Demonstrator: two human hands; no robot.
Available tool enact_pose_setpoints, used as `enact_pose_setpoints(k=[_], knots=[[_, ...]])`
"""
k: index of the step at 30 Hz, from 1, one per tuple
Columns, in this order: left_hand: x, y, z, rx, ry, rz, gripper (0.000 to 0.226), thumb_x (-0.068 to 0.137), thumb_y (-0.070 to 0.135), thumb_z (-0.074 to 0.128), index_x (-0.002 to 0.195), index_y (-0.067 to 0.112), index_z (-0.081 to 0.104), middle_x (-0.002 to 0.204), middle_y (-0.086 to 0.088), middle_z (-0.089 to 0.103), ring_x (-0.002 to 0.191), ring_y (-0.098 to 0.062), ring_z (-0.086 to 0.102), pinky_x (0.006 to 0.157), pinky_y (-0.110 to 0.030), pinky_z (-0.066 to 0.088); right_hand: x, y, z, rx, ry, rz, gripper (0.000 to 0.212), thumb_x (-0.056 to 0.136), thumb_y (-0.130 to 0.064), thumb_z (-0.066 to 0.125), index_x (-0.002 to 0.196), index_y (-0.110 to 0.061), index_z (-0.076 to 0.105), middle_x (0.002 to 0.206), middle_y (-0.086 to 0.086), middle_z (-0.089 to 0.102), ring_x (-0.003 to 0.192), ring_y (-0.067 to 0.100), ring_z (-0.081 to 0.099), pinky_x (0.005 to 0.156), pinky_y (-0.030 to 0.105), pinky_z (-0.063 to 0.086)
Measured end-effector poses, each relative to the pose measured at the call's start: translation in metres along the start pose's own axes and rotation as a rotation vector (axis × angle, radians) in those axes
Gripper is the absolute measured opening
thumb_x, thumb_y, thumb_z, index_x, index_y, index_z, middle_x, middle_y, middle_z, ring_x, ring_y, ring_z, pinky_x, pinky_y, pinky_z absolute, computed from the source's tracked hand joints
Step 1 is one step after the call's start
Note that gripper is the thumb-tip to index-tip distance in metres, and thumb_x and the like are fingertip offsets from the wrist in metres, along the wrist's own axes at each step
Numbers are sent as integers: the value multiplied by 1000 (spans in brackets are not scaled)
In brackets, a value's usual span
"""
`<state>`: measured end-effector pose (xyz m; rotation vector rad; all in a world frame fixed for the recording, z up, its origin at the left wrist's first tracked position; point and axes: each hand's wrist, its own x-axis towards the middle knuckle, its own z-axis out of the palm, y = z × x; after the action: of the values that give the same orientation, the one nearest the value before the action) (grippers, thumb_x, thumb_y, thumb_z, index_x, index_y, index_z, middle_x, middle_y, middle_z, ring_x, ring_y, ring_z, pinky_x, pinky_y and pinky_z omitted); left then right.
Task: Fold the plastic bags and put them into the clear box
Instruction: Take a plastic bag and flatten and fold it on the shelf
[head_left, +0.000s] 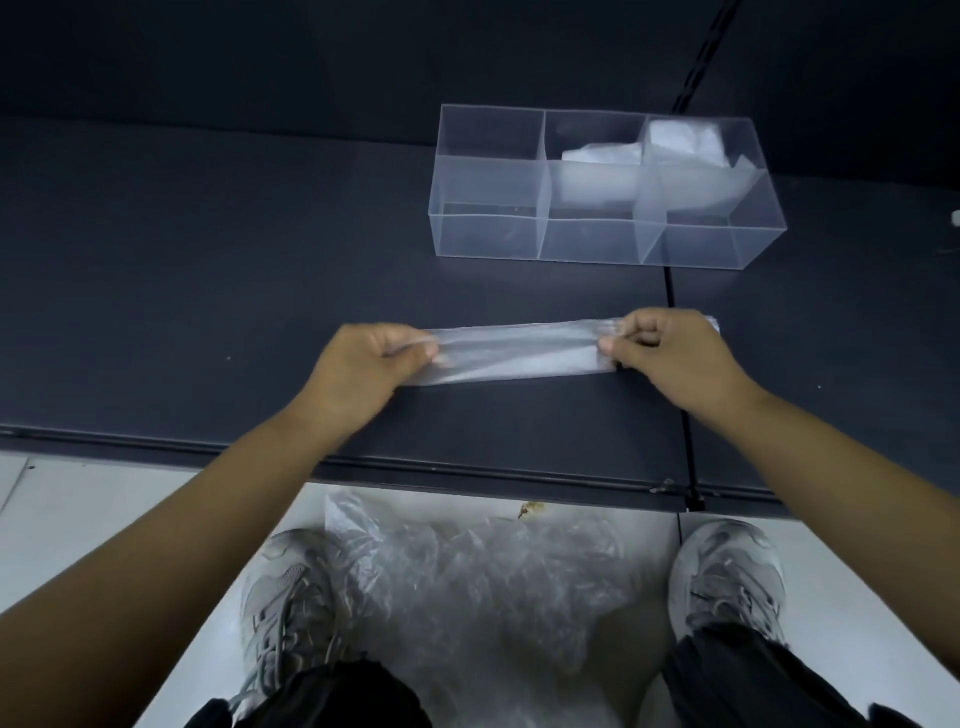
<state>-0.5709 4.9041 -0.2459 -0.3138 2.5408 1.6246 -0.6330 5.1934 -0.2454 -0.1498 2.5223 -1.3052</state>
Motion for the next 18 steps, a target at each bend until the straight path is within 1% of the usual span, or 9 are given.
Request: enact_pose_setpoints(k=[3,5,7,8,10,12,13,15,18], knots=[[13,-2,-7,-115,103,-137,10,88,15,67,95,12,74,69,8,72,66,-5,64,70,-19,54,7,2,5,-20,62,43,17,81,-19,74,67,-14,65,60,-9,68,58,-3,60,61,8,43],[13,-3,-8,96,256,-117,14,89,16,65,102,14,70,78,0,70,76,-17,64,77,-29,54,10,2,8,-26,85,68,16,80,-16,75,67,-15,64,58,-8,65,51,-6,56,55,7,41],[4,0,1,416,436,133,23,90,13,59,112,12,65,89,-5,65,88,-25,60,84,-32,47,13,2,10,-57,100,78,16,79,-15,75,67,-17,63,61,-6,65,50,-4,55,51,6,40],[-3,5,11,508,446,297,26,89,11,56,114,9,64,95,-9,64,94,-29,58,88,-33,43,13,2,11,-73,105,81,17,79,-15,75,67,-18,63,62,-5,65,52,-2,56,51,8,40],[-16,12,38,611,221,498,37,92,21,51,125,7,58,119,-14,60,113,-33,53,102,-33,34,13,1,13,-110,107,87,16,78,-15,75,68,-19,63,64,-4,66,58,5,58,55,14,42],[-25,14,63,733,-91,443,63,97,47,37,146,9,33,152,-11,34,142,-28,27,118,-37,15,14,0,12,-128,87,87,13,78,-17,75,72,-18,64,65,-5,67,60,6,59,57,17,41],[-27,12,71,831,-175,383,76,93,60,23,152,11,17,159,-6,16,147,-24,8,120,-40,4,13,-1,9,-138,81,84,11,79,-18,75,77,-18,65,68,-6,66,63,6,59,58,18,41],[-29,2,76,1023,-220,341,88,83,69,1,153,16,-1,161,-1,-6,147,-21,-11,118,-45,-7,13,1,-3,-229,106,39,18,78,-23,76,92,-20,65,82,-5,61,74,9,57,69,21,45],[-29,-6,74,1113,-221,371,89,81,70,-7,153,17,-4,161,-1,-9,147,-23,-14,118,-49,-7,14,9,-31,-535,73,-47,38,80,-30,75,115,-23,61,111,-1,51,108,17,48,100,39,39]])
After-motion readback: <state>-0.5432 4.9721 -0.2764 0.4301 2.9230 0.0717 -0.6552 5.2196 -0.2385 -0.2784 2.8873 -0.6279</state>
